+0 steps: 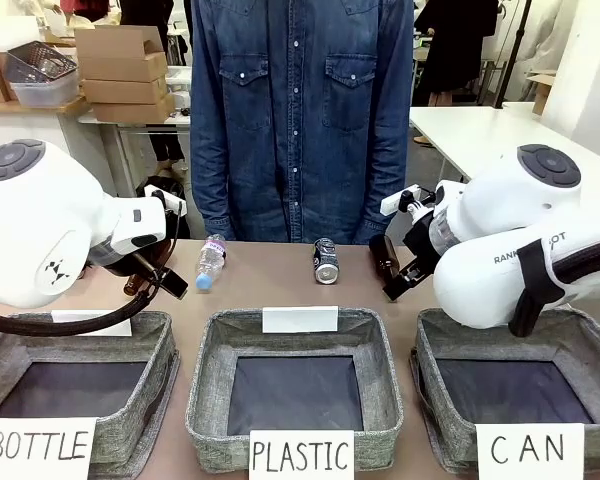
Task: Sort the can waste into the basket.
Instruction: Pick up the can waste from the table and place it in the right Fabric basket.
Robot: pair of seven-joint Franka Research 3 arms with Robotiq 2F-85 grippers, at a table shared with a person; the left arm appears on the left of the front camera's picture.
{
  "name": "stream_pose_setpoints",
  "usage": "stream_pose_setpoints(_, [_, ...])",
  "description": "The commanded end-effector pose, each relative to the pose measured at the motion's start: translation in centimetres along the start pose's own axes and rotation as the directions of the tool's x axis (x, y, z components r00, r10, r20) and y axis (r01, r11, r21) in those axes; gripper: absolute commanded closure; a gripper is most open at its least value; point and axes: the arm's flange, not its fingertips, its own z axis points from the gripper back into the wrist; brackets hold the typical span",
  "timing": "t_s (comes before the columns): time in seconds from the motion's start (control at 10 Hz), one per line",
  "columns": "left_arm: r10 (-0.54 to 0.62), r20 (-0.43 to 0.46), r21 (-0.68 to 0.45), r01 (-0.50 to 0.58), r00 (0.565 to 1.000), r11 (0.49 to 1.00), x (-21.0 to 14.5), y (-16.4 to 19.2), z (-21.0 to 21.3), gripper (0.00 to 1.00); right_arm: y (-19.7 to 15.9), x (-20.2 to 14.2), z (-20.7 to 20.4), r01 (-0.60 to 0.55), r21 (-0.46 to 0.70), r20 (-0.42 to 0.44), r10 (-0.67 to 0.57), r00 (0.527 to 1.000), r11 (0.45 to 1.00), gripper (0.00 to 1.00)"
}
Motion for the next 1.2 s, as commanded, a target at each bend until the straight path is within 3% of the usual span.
stream_pose_setpoints(0.0, [0.0, 0.0, 0.0, 0.0, 1.0, 1.0, 0.0, 0.0, 0.0, 0.0, 0.0, 0.0, 0.0, 0.0, 0.0, 0.0, 0.0, 1.0, 1.0, 0.0])
stream_pose_setpoints(0.3, [0.0, 0.0, 0.0, 0.0, 1.0, 1.0, 0.0, 0.0, 0.0, 0.0, 0.0, 0.0, 0.0, 0.0, 0.0, 0.0, 0.0, 1.0, 1.0, 0.0])
stream_pose_setpoints(0.4, [0.0, 0.0, 0.0, 0.0, 1.0, 1.0, 0.0, 0.0, 0.0, 0.0, -0.2, 0.1, 2.7, -0.057, 0.04, 0.03, 0.056, 0.998, 0.998, 0.0])
stream_pose_setpoints(0.5, [0.01, -0.038, 0.02, -0.009, 0.999, 1.0, -0.3, 0.0, 4.6, 0.0, -0.8, -0.1, 7.1, -0.039, 0.037, 0.029, 0.038, 0.999, 0.999, 0.0])
stream_pose_setpoints(0.6, [0.023, 0.009, 0.015, -0.023, 1.0, 1.0, -1.6, -0.3, 10.5, 0.0, -1.5, -1.3, 12.9, -0.016, 0.054, 0.094, 0.011, 0.995, 0.998, 0.0])
stream_pose_setpoints(0.7, [-0.02, 0.145, -0.018, 0.023, 0.989, 1.0, -3.9, -0.7, 15.4, 0.0, -2.1, -3.3, 17.7, 0.014, 0.031, 0.161, -0.019, 0.987, 0.999, 0.0])
stream_pose_setpoints(0.8, [-0.029, 0.208, 0.023, 0.025, 0.978, 0.999, -5.3, -1.1, 17.1, 0.0, -2.2, -4.6, 19.1, 0.086, -0.097, 0.168, -0.069, 0.983, 0.992, 0.0])
stream_pose_setpoints(0.9, [-0.102, 0.297, 0.041, 0.094, 0.949, 0.995, -5.2, -2.1, 16.2, 0.0, -1.8, -4.5, 18.1, 0.078, -0.154, 0.154, -0.054, 0.987, 0.985, 0.0])
stream_pose_setpoints(1.0, [-0.006, 0.133, 0.022, 0.003, 0.991, 1.0, 2.8, 0.5, 13.6, 0.0, -3.0, 1.7, 16.5, 0.041, -0.016, 0.157, -0.038, 0.987, 0.999, 0.0])
stream_pose_setpoints(1.1, [-0.038, 0.22, 0.043, 0.029, 0.975, 0.999, 3.1, 0.1, 17.9, 0.0, -2.1, 1.8, 15.8, -0.018, 0.016, 0.1, 0.016, 0.995, 1.0, 0.0])
